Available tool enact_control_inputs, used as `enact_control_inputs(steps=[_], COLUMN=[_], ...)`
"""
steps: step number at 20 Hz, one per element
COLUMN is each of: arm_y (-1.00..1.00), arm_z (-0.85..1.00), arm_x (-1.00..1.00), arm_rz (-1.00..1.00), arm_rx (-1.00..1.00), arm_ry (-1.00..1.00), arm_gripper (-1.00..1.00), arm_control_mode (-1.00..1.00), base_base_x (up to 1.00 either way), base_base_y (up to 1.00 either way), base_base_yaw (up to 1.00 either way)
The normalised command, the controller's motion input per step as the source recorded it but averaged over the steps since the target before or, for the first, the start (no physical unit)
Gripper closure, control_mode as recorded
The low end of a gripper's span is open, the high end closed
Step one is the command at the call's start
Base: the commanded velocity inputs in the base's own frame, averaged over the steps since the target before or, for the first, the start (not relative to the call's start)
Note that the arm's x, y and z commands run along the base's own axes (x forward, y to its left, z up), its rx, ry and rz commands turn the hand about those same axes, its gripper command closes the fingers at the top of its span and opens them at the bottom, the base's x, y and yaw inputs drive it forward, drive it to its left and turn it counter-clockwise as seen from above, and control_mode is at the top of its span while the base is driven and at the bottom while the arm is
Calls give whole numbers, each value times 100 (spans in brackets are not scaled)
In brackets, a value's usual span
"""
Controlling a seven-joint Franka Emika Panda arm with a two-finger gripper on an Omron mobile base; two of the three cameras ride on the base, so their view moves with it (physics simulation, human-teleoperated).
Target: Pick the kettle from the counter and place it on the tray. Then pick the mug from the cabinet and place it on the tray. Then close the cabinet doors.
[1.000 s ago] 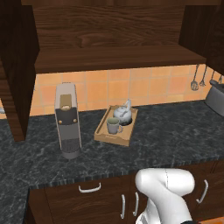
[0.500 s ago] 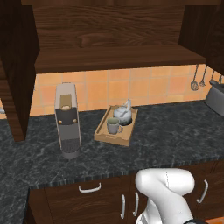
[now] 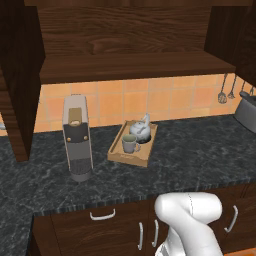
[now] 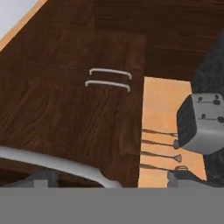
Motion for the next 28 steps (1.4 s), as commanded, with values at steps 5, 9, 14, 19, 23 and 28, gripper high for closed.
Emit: enact_control_inputs(steps=[5,9,14,19,23,28], arm_y=[34,43,51,53,60,60], arm_z=[13,15,16,13,8,4], arm_x=[3,7,8,11,18,39], arm_rz=[30,30,28,26,19,11], arm_rx=[-19,-20,-21,-22,-27,-27], arm_ry=[0,0,0,3,8,7], arm_gripper=[-100,-100,-100,-100,-100,-100], arm_control_mode=[-100,-100,-100,-100,-100,-100], base_base_x=[0,0,0,0,0,0], base_base_y=[0,0,0,0,0,0], base_base_yaw=[0,0,0,0,0,0])
